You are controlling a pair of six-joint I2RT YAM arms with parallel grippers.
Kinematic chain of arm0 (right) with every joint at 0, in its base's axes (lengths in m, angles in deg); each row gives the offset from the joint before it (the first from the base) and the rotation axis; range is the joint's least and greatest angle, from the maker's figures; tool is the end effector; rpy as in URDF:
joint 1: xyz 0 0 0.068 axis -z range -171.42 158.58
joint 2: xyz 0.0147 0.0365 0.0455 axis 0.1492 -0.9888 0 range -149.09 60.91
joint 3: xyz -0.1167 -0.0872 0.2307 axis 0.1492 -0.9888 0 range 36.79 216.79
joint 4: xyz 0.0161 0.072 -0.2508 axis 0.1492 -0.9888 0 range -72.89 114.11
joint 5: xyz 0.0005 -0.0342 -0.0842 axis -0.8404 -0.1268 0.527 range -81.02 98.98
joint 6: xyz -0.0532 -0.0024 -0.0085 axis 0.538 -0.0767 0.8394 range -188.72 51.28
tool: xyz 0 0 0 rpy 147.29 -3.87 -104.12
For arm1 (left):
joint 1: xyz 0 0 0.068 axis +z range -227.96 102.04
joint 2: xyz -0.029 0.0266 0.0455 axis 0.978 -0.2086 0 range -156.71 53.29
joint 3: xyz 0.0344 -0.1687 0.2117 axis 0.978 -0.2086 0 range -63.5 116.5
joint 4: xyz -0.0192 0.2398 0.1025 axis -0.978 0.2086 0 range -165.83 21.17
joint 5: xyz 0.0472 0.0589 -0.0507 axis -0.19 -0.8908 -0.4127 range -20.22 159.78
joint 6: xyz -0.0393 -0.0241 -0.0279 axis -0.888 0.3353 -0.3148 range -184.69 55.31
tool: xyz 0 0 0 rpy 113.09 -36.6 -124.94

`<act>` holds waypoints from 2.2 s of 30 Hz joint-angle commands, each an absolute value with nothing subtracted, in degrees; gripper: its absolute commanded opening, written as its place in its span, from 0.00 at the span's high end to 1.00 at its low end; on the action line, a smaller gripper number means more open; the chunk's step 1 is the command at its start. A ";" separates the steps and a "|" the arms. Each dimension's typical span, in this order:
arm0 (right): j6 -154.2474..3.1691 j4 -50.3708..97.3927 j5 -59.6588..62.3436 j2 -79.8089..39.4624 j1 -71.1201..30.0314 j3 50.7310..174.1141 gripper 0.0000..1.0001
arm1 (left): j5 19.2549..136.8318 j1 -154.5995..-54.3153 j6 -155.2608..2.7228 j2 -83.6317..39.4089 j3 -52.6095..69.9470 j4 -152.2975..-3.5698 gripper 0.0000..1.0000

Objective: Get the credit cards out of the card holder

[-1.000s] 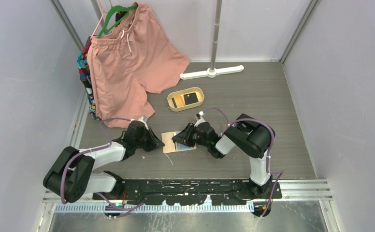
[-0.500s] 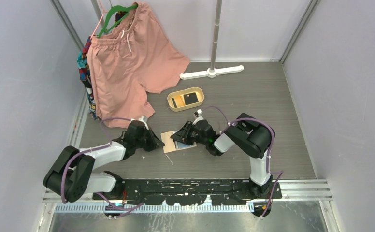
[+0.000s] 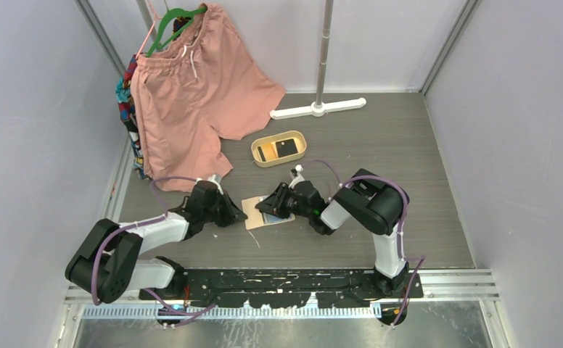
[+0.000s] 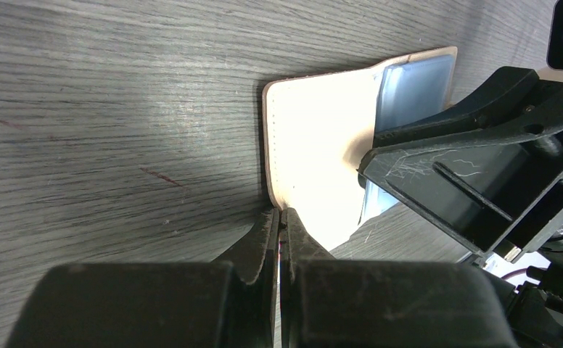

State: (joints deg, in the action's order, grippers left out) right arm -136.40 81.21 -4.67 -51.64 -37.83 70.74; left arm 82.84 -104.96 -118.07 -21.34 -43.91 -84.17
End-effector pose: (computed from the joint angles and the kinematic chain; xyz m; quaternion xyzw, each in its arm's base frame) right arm 0.2211 0.2444 0.0892 0.0857 0.8190 0.5223 0.2216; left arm 0.1872 -0.1044 0.1226 -0.1699 0.9086 -0.3173 0.2118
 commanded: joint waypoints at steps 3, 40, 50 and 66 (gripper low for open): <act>-136.46 83.80 -7.13 -52.66 -38.69 69.94 0.78 | 78.48 -105.47 -114.96 -24.48 -46.61 -73.63 1.00; -138.61 91.66 -7.62 -54.73 -35.93 65.40 0.99 | 78.49 -105.45 -114.87 -24.32 -46.63 -73.20 1.00; -137.52 92.53 -10.00 -52.54 -30.12 60.05 0.99 | 78.31 -105.48 -114.87 -24.36 -46.63 -73.17 1.00; -129.23 72.99 -18.25 -36.46 -20.68 59.38 0.99 | 78.20 -105.48 -114.96 -24.19 -46.71 -73.26 1.00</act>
